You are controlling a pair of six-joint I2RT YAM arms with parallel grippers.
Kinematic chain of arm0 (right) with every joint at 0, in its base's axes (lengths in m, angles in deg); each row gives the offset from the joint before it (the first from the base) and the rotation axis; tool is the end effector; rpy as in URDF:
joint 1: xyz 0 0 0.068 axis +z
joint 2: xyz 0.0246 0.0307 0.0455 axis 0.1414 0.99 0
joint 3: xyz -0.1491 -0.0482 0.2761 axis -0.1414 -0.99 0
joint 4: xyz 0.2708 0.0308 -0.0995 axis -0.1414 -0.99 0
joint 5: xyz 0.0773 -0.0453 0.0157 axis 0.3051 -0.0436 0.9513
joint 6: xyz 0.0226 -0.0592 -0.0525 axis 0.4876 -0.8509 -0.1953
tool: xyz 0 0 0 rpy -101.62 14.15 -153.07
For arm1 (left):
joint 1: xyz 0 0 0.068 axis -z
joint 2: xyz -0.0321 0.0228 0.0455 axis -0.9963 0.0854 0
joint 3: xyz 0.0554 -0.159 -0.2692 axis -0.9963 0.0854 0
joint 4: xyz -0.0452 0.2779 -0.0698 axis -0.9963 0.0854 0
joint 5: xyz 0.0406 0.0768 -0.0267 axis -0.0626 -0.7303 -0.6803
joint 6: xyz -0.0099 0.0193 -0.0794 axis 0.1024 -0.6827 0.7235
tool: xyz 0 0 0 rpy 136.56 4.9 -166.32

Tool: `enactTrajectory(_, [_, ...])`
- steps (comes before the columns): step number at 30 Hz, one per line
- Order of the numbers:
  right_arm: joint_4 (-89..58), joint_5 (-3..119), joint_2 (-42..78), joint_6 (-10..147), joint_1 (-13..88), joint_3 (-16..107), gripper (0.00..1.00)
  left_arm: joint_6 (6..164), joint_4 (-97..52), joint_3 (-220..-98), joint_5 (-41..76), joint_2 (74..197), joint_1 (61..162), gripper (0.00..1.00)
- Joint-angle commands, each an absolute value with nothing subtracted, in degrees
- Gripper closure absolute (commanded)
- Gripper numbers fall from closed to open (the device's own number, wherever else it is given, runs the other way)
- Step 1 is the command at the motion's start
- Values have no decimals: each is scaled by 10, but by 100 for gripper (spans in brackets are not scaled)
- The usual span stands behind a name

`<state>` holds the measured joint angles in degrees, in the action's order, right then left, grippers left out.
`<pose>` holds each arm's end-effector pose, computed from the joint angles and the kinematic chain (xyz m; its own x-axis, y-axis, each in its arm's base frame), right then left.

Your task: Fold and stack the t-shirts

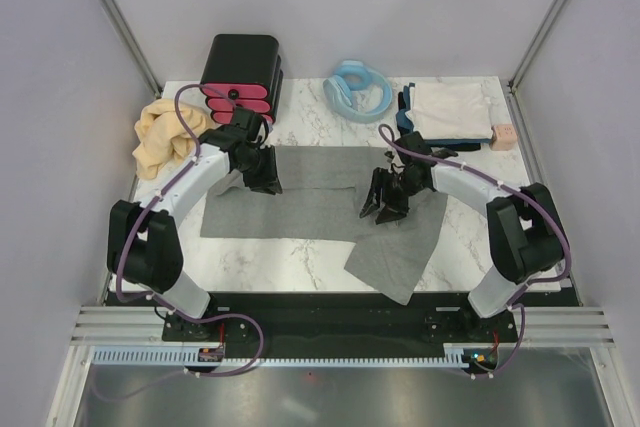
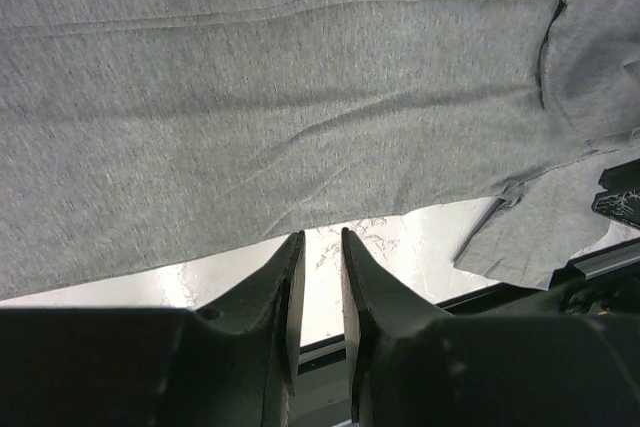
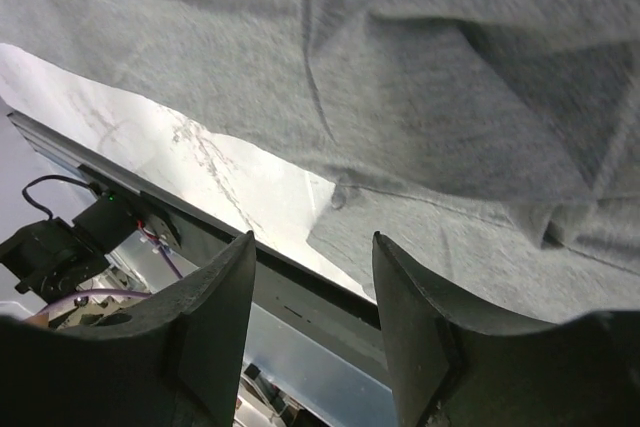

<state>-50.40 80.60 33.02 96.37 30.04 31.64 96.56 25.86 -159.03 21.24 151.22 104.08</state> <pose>0.3215 0.1678 0.1882 -0.9906 0.1356 -0.0165 0.1007 0.8068 0.5822 0.3407 -0.1329 0.2606 -0.9469 -0.0862 -0.3098 0.0258 0.9399 -0.3404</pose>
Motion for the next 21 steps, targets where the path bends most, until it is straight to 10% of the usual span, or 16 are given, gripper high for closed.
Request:
enactTrajectory(1, [-497,762,276,1000,305,282,42,963,255,-1581,218,1498,1038,72])
enactTrajectory(21, [-279,862,158,1262,229,94,33,973,288,-1552,215,1448,1039,73])
